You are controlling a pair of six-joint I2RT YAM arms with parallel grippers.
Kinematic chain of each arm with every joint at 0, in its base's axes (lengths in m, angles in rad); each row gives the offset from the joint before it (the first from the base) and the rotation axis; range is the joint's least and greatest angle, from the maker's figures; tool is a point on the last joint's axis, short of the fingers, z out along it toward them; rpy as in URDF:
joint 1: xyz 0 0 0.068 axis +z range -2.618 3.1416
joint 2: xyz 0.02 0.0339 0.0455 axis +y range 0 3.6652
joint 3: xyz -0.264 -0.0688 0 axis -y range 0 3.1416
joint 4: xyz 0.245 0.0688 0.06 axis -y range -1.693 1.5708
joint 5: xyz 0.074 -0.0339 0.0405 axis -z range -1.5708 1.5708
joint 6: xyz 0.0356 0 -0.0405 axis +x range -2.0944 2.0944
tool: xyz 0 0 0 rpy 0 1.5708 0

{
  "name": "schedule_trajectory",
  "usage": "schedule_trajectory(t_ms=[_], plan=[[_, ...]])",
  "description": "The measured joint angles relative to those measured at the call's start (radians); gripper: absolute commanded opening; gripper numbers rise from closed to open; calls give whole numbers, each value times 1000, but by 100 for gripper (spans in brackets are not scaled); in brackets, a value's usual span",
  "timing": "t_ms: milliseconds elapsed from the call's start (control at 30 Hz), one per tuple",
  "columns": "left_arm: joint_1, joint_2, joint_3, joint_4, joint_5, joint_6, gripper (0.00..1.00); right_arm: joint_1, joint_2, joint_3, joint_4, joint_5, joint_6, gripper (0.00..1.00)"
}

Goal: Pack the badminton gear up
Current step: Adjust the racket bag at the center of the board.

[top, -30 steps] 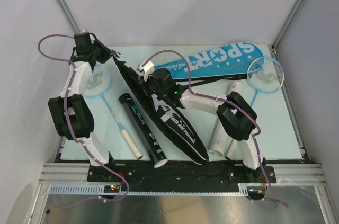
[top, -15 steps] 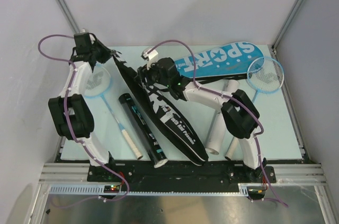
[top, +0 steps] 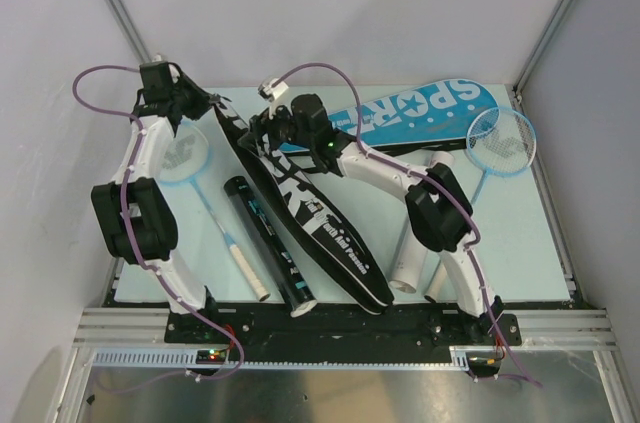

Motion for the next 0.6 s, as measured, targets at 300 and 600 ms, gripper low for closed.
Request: schedule_trajectory(t_ms=[300,600], plan=[[0,2,0,-8,-1,0,0,-19,70,61,-65,-146,79,58],[1,8,0,-21,-2,0,0,-31,53,8,-9,-195,185,36]])
